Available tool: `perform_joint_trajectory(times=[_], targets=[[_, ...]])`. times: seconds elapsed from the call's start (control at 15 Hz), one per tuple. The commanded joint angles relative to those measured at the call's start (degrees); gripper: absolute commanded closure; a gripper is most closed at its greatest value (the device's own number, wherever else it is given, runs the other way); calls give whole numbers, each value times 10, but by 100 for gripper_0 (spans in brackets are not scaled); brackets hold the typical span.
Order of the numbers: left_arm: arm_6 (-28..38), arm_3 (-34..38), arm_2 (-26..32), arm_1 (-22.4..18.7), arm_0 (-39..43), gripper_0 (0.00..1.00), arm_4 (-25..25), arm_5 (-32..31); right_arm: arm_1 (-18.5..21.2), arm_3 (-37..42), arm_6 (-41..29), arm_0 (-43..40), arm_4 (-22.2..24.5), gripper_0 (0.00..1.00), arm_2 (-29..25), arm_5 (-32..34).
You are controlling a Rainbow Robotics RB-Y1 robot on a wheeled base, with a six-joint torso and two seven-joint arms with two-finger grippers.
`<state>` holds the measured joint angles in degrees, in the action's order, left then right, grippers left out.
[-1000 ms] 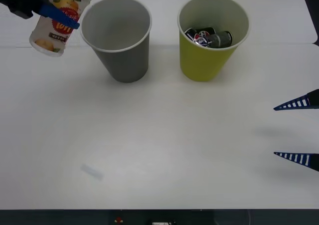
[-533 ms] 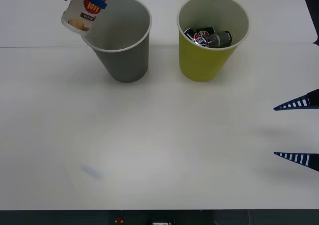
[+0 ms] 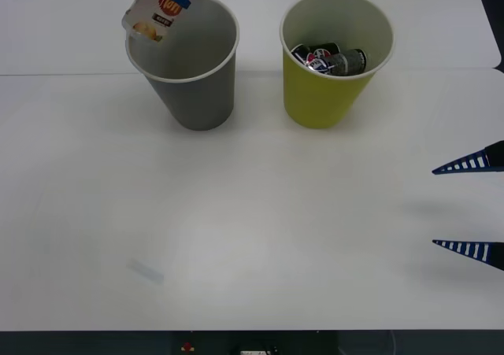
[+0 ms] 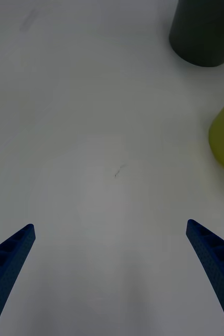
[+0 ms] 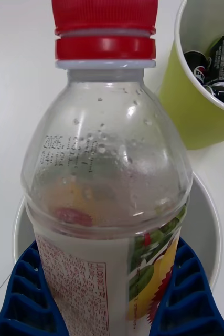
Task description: Put the can into the green bin and the plastic bottle into the gray bin
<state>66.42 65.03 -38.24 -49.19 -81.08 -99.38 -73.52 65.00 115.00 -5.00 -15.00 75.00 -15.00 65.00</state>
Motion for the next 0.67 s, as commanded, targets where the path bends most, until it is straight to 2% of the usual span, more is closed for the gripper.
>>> perform_joint_trajectory(times=[0.07,0.13,0.2,0.27,0.33,0.53,0.67], targets=[[-5,-3,-1,1,0,100,1,1,0,0,0,0,0,0,0,0],[-8,-3,-1,1,0,98,2,1,0,0,0,0,0,0,0,0],[-11,-3,-1,1,0,76,2,0,0,0,0,0,0,0,0,0],[-13,-3,-1,0,0,16,2,-1,0,0,0,0,0,0,0,0],[-15,-3,-1,-1,0,0,5,-7,0,0,0,0,0,0,0,0],[-25,-3,-1,-8,0,0,25,-15,0,0,0,0,0,0,0,0],[-62,-3,-1,-24,10,0,72,-9,0,0,0,0,0,0,0,0]])
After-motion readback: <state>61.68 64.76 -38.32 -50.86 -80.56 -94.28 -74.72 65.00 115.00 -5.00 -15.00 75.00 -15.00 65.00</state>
